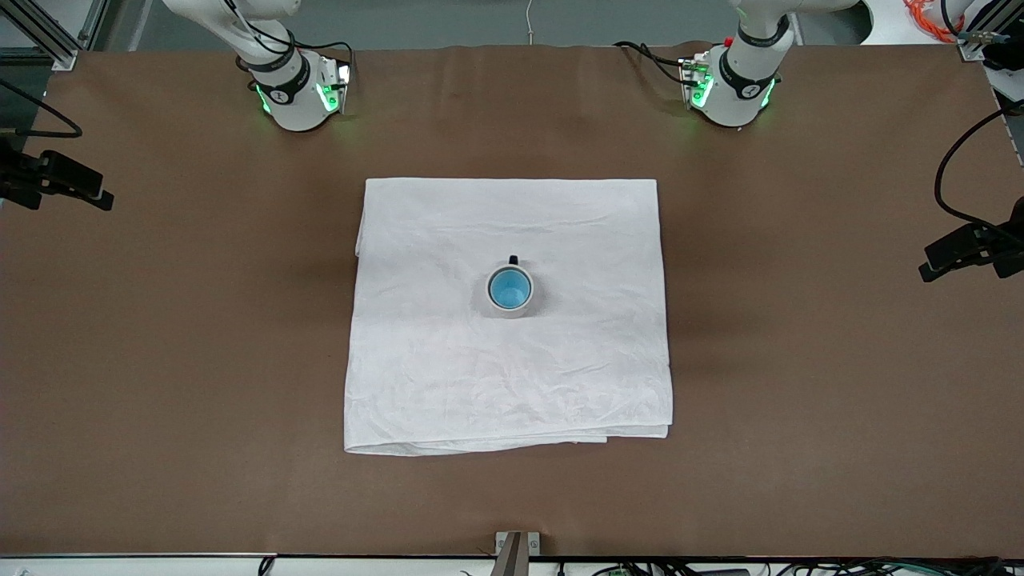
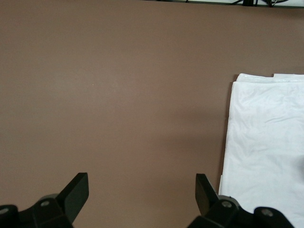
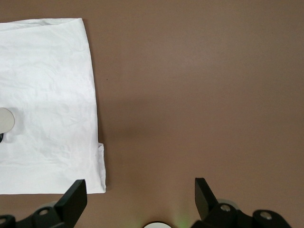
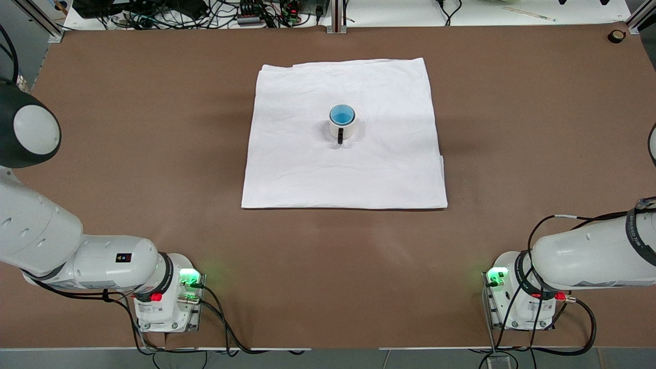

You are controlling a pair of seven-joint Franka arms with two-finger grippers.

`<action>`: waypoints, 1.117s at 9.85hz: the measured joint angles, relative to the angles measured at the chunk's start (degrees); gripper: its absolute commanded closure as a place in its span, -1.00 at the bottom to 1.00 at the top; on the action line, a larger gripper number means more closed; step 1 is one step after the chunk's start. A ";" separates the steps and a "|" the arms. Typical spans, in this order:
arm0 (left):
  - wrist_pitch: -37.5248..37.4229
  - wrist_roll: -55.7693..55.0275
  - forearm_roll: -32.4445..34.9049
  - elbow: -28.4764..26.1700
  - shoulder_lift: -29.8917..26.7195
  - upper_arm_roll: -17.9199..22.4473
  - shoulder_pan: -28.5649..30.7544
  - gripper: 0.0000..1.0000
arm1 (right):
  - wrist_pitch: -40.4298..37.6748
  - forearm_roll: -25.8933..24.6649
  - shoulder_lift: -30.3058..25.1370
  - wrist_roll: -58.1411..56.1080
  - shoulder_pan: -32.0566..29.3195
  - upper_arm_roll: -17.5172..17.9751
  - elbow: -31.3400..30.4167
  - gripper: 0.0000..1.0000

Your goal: Place blue cup into white mug on cloth

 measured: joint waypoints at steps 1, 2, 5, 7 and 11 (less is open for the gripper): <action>2.32 -0.01 0.00 -3.88 -2.34 -1.41 0.86 -0.99 | -0.02 0.00 0.00 -0.01 0.00 0.00 0.00 -0.99; 2.88 -0.02 0.00 -7.06 -4.54 -1.99 0.98 -0.99 | -0.06 0.00 0.00 -0.02 0.00 0.01 0.00 -0.99; 0.85 -2.75 0.00 -10.24 -7.57 -2.55 1.05 -0.99 | -0.17 0.00 0.00 -0.02 0.00 0.01 -0.01 -0.99; 0.85 -3.77 0.00 -11.32 -8.61 -2.60 1.09 -0.99 | -0.17 0.00 0.00 -0.02 0.00 -0.01 -0.01 -0.99; 1.08 -1.93 0.00 -11.72 -8.86 -2.64 1.33 -0.99 | -0.19 0.00 0.00 -0.02 0.00 -0.01 -0.01 -0.99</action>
